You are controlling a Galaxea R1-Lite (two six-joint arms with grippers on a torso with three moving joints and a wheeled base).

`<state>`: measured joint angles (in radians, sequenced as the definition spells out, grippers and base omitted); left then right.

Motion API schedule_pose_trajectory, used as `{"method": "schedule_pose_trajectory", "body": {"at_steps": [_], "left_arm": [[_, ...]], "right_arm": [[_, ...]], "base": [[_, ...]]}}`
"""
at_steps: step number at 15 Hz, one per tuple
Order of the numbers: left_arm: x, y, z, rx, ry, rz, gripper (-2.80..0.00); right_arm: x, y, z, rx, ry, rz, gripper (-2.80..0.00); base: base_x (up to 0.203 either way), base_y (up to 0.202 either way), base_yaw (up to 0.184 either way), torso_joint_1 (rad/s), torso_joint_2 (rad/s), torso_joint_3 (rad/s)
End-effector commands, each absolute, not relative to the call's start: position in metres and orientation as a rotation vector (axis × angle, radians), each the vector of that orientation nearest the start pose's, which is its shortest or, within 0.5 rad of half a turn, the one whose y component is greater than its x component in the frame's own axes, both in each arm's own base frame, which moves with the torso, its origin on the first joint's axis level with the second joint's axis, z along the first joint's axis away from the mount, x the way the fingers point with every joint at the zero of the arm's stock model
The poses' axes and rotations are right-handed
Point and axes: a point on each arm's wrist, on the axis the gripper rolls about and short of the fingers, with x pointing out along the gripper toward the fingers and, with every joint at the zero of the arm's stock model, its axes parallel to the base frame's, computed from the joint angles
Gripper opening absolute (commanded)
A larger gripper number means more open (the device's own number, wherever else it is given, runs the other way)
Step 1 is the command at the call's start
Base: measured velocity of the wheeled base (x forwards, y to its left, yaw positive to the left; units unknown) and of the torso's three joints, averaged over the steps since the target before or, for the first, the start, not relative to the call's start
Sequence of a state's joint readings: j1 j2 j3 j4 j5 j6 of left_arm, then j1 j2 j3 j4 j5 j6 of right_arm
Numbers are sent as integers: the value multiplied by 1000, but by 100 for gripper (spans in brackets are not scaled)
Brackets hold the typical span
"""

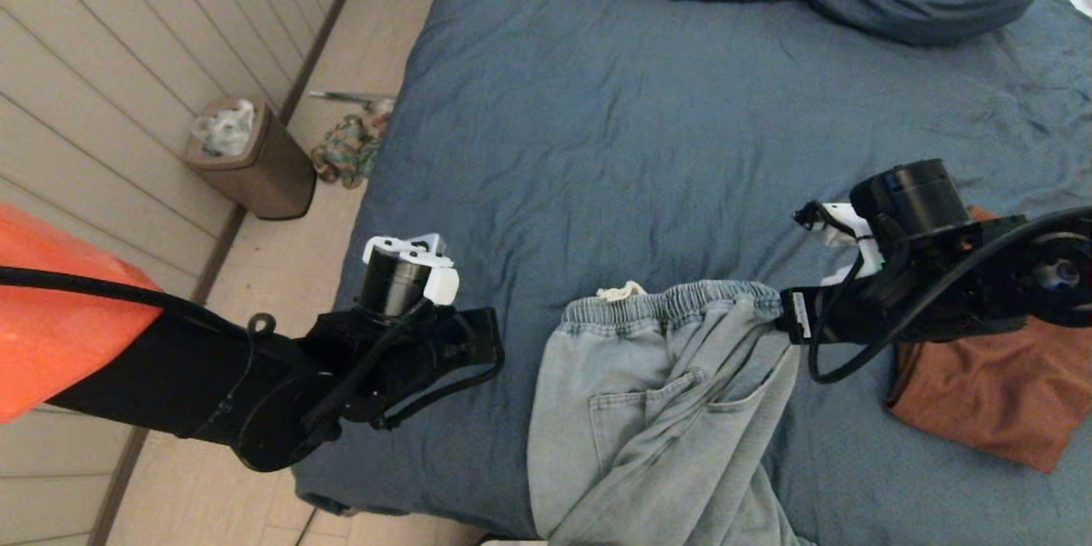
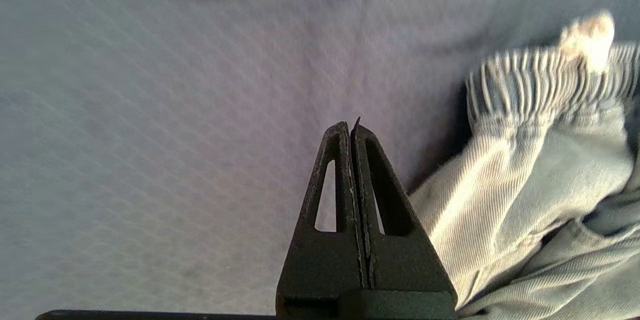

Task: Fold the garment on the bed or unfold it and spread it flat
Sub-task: Unford the blue shorts

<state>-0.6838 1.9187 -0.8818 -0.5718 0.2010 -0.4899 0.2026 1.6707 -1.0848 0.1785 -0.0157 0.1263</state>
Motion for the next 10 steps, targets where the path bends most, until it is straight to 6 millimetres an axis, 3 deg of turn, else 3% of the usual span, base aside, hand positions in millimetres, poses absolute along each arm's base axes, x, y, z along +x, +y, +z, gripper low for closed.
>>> {"method": "schedule_pose_trajectory", "body": {"at_steps": [1, 5, 10], "left_arm": [[270, -230, 115, -255, 552, -383, -280], [267, -250, 121, -242, 546, -431, -280], [259, -284, 139, -223, 550, -504, -280]], "right_arm": [[294, 43, 195, 122, 780, 226, -280], [313, 15, 184, 199, 822, 242, -280], [311, 16, 182, 208, 832, 265, -280]], "base": [[0, 0, 0, 0, 0, 0], [0, 0, 0, 0, 0, 0], [0, 0, 0, 0, 0, 0]]}}
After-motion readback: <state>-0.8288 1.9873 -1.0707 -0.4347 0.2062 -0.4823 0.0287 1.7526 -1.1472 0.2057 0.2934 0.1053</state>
